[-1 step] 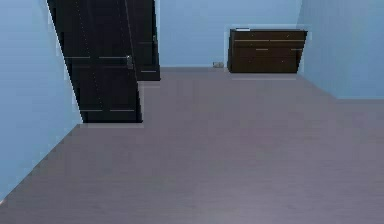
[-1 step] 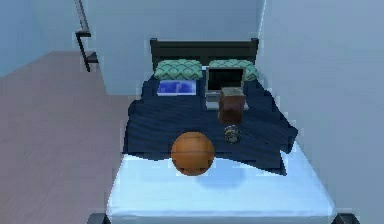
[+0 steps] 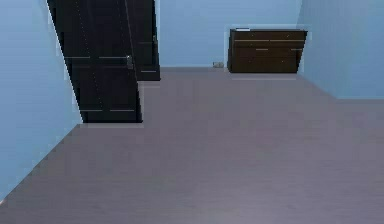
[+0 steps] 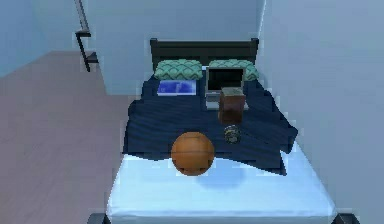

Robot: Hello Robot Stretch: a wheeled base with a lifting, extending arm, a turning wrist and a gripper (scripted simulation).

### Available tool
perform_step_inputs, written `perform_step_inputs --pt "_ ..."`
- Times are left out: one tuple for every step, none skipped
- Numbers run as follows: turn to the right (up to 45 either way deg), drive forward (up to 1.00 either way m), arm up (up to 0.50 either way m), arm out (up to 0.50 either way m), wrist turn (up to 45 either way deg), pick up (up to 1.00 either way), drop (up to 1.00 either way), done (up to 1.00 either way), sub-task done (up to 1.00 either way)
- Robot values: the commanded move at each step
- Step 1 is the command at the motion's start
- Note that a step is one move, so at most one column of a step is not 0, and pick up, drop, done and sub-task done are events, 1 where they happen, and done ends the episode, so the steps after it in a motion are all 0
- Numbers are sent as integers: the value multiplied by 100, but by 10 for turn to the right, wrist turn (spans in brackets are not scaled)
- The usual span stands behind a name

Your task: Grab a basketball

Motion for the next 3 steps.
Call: perform_step_inputs --pt "0 0 22 0 0 0 0 0 0" --pt "0 0 0 36 0 0 0 0 0" --pt "0 0 0 0 450 0 0 0 0"
